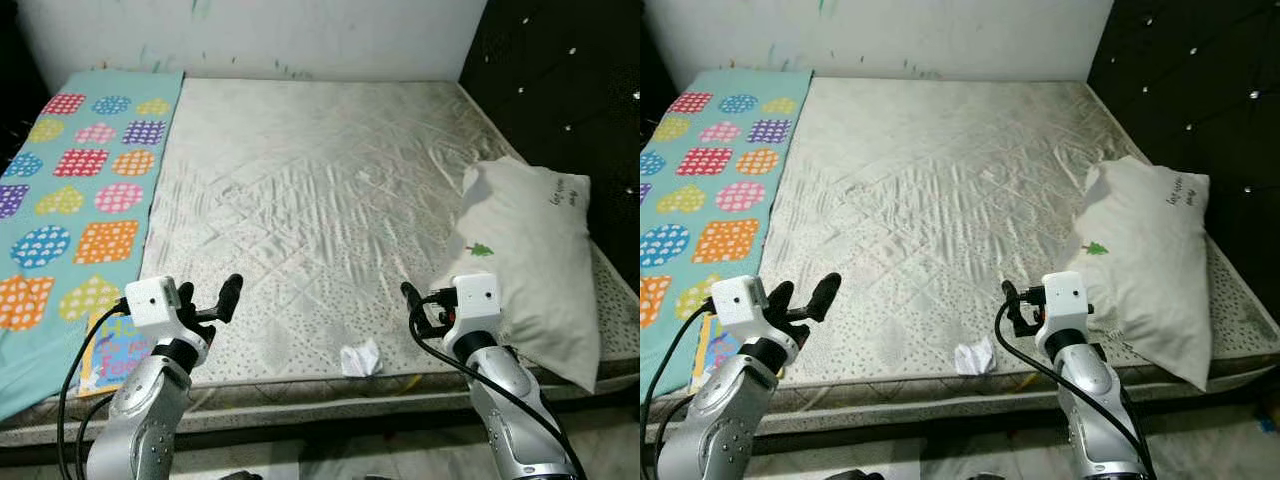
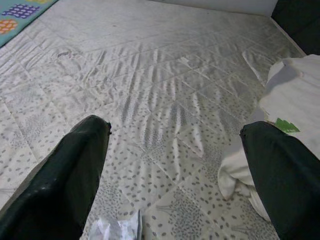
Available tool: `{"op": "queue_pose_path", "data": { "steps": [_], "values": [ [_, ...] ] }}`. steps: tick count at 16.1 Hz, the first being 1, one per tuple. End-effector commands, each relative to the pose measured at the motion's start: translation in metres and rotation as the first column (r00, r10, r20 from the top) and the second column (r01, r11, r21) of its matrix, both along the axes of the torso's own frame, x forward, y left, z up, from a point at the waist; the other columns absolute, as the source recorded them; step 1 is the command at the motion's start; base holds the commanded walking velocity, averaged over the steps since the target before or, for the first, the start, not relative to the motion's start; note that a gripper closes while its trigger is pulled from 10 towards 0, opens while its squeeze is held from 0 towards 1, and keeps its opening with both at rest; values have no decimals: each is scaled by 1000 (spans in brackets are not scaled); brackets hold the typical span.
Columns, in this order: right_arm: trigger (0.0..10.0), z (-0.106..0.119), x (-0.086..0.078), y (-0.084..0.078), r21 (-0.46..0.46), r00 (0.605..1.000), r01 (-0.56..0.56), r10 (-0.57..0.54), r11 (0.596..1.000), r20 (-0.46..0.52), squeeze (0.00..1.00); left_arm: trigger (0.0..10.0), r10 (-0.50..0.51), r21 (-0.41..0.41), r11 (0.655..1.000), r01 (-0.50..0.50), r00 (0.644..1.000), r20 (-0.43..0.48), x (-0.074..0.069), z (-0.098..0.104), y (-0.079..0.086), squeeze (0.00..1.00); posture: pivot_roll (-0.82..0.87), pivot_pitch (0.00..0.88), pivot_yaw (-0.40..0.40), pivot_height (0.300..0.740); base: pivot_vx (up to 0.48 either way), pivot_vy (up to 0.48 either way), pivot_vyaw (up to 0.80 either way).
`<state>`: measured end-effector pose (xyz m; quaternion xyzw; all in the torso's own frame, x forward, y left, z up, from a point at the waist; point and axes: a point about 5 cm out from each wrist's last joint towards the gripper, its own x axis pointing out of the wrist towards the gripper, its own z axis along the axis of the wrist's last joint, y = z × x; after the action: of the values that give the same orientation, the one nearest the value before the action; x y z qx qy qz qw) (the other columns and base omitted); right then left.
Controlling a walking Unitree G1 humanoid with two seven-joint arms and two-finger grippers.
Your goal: Clean up the room
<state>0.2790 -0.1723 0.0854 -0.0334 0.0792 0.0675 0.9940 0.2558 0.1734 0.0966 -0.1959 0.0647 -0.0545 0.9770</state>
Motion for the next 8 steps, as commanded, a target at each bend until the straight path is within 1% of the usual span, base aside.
{"op": "queue_pose_path", "data": {
  "steps": [1, 5, 8],
  "values": [
    [10000, 2, 1, -4, -4, 1000, 9, -9, 1000, 1, 0, 10000, -1, 4, 1000, 1, 1000, -6, 0, 0, 0, 0, -136, 115, -43, 740, 0, 0, 0],
    [10000, 2, 1, -4, -4, 1000, -1, 1, 1000, 5, 0, 10000, 0, 5, 1000, 0, 1000, -5, 0, 1, -1, 0, -137, 116, -43, 740, 0, 0, 0],
    [10000, 4, -1, -1, -6, 999, -32, 32, 999, 12, 0, 10000, 3, 9, 1000, -3, 1000, -4, 0, 1, 0, 0, -134, 117, -44, 740, 0, 0, 0]
  ]
}}
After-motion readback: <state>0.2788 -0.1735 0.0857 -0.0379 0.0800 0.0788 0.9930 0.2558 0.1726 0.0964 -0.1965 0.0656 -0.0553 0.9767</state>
